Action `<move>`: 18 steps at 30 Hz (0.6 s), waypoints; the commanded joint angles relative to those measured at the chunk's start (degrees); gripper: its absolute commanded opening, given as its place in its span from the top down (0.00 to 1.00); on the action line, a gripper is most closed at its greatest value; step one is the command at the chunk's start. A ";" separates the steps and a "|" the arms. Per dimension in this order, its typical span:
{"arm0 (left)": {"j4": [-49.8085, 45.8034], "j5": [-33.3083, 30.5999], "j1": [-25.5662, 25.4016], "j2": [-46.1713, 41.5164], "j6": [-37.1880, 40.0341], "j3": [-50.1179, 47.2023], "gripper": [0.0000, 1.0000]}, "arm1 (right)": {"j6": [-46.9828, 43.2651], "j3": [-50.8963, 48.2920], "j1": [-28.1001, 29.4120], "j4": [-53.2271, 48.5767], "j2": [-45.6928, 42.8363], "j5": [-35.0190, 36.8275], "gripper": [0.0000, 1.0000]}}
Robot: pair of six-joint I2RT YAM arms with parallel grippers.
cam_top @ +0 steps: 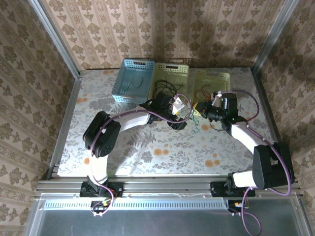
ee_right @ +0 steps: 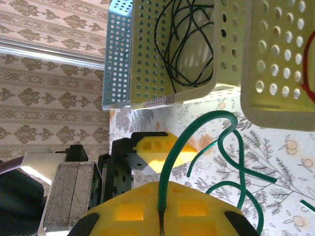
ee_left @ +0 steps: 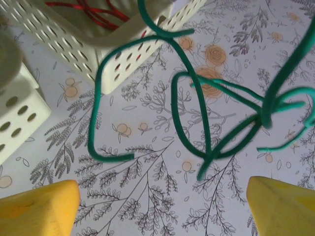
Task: Untangle the cables
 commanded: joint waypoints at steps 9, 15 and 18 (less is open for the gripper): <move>4.26 3.23 0.12 3.46 -1.28 2.74 0.47 | 3.03 2.14 -0.05 1.42 2.84 -5.46 0.92; 5.88 3.25 0.62 3.54 -3.61 1.43 1.00 | 3.80 1.70 -0.14 0.94 1.77 -3.77 0.92; 8.31 2.58 1.62 2.20 -5.39 -1.39 1.00 | 3.71 0.88 -0.31 -0.49 -1.87 -0.17 0.93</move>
